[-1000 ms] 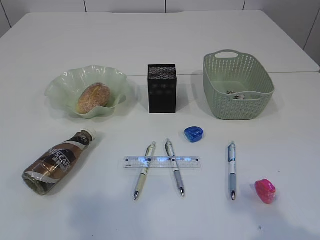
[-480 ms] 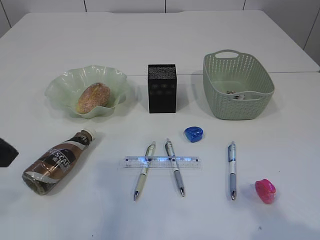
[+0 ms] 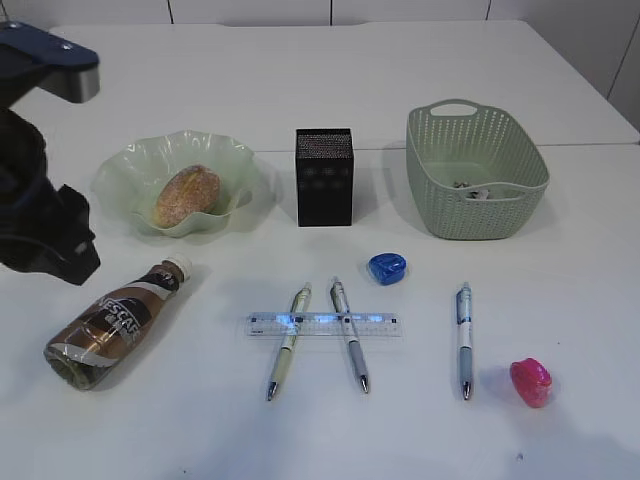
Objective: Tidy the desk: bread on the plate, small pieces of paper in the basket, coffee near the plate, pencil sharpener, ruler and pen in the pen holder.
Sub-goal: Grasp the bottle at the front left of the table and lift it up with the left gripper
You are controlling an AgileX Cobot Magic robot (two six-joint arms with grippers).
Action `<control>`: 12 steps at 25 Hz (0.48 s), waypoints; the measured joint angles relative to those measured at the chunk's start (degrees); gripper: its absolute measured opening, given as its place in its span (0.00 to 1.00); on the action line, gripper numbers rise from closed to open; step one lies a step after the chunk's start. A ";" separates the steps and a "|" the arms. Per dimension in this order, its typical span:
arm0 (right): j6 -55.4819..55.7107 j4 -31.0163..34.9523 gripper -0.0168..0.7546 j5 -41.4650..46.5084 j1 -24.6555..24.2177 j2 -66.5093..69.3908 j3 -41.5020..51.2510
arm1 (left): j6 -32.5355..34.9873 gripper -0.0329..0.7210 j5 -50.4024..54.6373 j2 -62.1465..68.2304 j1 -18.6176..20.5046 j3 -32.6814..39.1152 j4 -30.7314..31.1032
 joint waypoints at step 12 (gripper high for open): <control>0.14 -0.22 0.59 -1.78 0.00 0.00 0.00 | -0.04 0.73 2.96 14.04 5.92 -6.67 0.00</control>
